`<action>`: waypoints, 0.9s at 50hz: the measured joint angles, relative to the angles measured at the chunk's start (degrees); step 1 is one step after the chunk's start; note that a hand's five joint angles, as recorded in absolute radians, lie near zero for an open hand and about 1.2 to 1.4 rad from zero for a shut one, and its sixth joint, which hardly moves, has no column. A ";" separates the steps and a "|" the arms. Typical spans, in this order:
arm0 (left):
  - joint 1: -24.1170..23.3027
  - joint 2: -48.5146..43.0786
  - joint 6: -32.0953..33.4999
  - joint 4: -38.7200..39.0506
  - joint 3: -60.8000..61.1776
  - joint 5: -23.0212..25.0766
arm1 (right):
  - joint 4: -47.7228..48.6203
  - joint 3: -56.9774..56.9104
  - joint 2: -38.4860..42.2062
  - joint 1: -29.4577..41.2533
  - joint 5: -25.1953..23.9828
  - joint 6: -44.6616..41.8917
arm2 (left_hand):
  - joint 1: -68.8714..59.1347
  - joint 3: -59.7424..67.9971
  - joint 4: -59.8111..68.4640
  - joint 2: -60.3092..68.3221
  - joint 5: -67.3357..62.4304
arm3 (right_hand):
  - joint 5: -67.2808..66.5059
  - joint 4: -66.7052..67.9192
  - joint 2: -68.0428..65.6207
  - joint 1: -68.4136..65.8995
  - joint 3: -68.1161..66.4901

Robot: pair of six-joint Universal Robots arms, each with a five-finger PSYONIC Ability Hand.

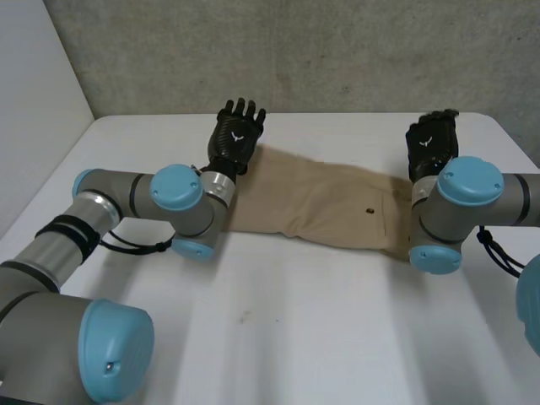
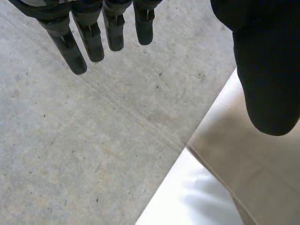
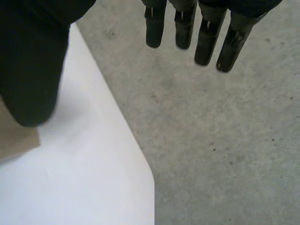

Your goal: Fold the shorts.

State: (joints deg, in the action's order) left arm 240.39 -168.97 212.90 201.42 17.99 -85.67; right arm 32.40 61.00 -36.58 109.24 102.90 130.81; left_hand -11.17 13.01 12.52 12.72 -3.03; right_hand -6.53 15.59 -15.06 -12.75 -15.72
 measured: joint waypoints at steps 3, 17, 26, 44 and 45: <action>0.05 1.40 -0.18 0.31 2.09 -0.15 | 0.04 1.01 -1.67 0.06 -0.20 1.49 | 0.00 -0.49 -0.65 -0.81 0.40 | 2.16 -2.01 2.01 0.98 2.95; 2.56 32.59 -14.57 0.69 40.72 -1.86 | -24.40 18.01 -23.98 -4.54 -14.01 26.86 | 0.00 -0.49 -0.62 -1.01 0.39 | 2.62 -2.13 2.34 0.99 3.48; 3.15 42.39 -18.58 0.45 58.08 -1.50 | -30.30 22.77 -22.58 -6.95 -15.36 34.68 | 0.00 -0.49 -0.61 -1.02 0.40 | -1.20 1.80 -2.60 -1.88 -1.79; 4.71 45.53 -18.65 0.46 65.84 -1.54 | -26.98 22.87 -17.10 -9.21 -14.88 32.89 | 0.00 -0.49 -0.62 -1.02 0.40 | -45.75 52.50 -51.72 -37.78 -51.94; 4.84 46.08 -18.65 0.38 66.08 -1.60 | -27.03 22.86 -17.33 -9.54 -14.77 32.04 | 0.00 -0.49 -0.65 -1.02 0.39 | -45.91 52.54 -51.72 -37.78 -51.94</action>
State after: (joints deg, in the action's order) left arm 245.22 -122.90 194.25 201.80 84.07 -87.27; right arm 5.38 83.86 -53.91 99.70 88.13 162.86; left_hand -11.18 12.51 11.86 11.71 -2.63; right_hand -52.44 68.13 -66.78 -50.53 -67.65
